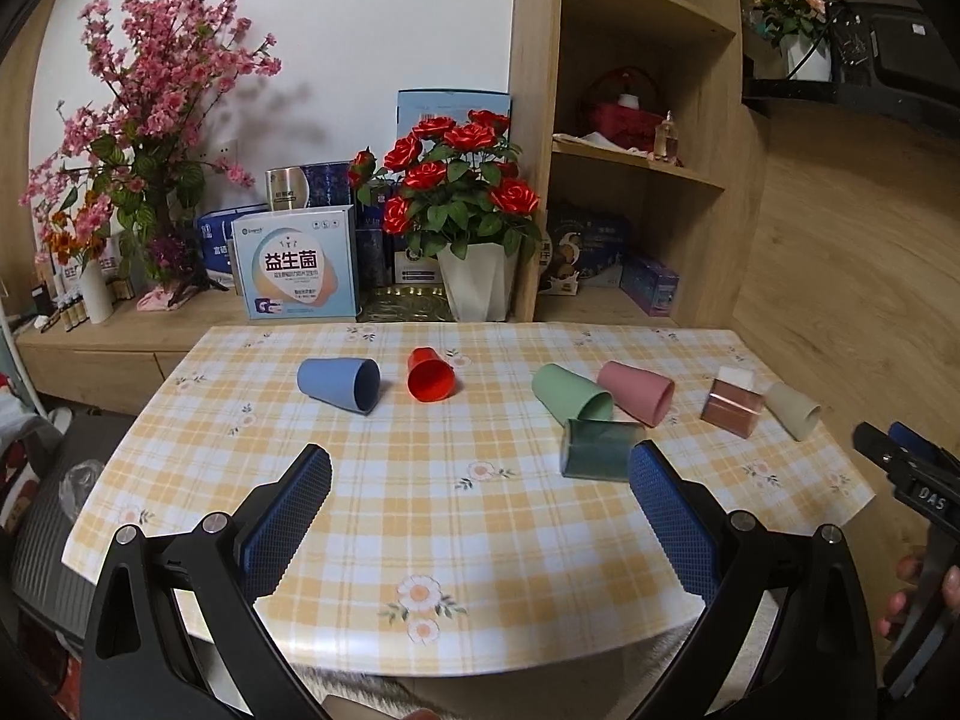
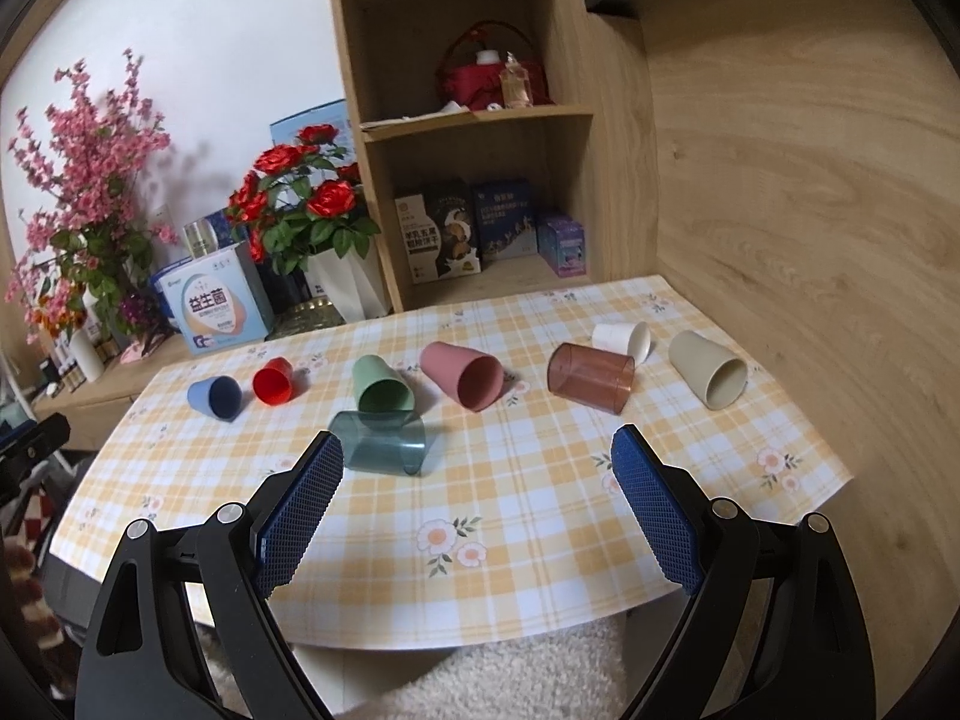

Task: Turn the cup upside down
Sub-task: 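Move the right tool to the beige cup and close around it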

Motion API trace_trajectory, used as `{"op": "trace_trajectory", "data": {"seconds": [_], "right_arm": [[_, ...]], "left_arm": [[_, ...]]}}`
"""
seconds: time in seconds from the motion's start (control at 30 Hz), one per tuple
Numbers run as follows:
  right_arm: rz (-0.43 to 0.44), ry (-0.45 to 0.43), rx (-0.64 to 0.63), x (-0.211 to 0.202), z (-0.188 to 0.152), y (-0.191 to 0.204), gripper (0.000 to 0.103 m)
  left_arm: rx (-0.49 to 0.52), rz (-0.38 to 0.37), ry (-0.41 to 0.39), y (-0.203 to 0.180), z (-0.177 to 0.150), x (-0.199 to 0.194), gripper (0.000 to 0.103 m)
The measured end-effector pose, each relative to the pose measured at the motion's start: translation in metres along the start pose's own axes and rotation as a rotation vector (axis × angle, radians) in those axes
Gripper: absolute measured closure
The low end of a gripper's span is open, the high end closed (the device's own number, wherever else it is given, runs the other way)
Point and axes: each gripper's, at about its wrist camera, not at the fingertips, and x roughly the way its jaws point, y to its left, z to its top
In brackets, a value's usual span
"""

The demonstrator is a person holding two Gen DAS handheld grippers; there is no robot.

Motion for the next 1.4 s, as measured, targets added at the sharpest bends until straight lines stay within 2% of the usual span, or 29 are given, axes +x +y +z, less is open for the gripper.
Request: {"op": "trace_trajectory", "data": {"seconds": [0.2, 0.27, 0.33, 0.4, 0.47, 0.53, 0.6, 0.77, 0.83, 1.07, 1.17, 1.4], "right_arm": [[-0.001, 0.058, 0.02, 0.037, -0.002, -0.034, 0.015], [-0.031, 0.085, 0.005, 0.055, 0.001, -0.052, 0.015], [-0.049, 0.131, 0.01, 0.075, 0.005, -0.075, 0.015], [-0.051, 0.198, 0.031, 0.1, 0.011, -0.103, 0.015], [-0.092, 0.246, 0.016, 0.123, 0.018, -0.129, 0.015], [-0.19, 0.266, -0.052, 0.144, 0.028, -0.15, 0.015], [-0.242, 0.291, -0.103, 0.168, 0.038, -0.17, 0.015], [-0.303, 0.385, -0.091, 0.23, 0.059, -0.219, 0.015], [-0.335, 0.375, -0.1, 0.245, 0.067, -0.228, 0.015], [-0.28, 0.542, -0.186, 0.317, 0.069, -0.239, 0.015], [-0.278, 0.575, -0.168, 0.333, 0.068, -0.242, 0.015], [-0.247, 0.684, -0.069, 0.357, 0.059, -0.252, 0.015]], "left_arm": [[0.009, -0.005, 0.044, 0.01, 0.008, 0.042, 0.006], [0.023, 0.0, 0.073, 0.013, 0.009, 0.061, 0.006], [0.024, -0.012, 0.098, 0.015, 0.008, 0.075, 0.006], [-0.006, -0.057, 0.134, 0.019, 0.007, 0.092, 0.006], [-0.032, -0.065, 0.145, 0.024, 0.004, 0.103, 0.006], [-0.052, -0.044, 0.154, 0.028, 0.0, 0.114, 0.006], [-0.059, -0.022, 0.17, 0.029, -0.002, 0.123, 0.006], [-0.058, 0.048, 0.213, 0.037, -0.009, 0.142, 0.006], [-0.07, 0.088, 0.233, 0.044, -0.011, 0.149, 0.006], [-0.123, 0.202, 0.293, 0.069, -0.012, 0.168, 0.006], [-0.116, 0.252, 0.306, 0.074, -0.011, 0.173, 0.006], [-0.154, 0.251, 0.305, 0.078, -0.009, 0.178, 0.006]]}}
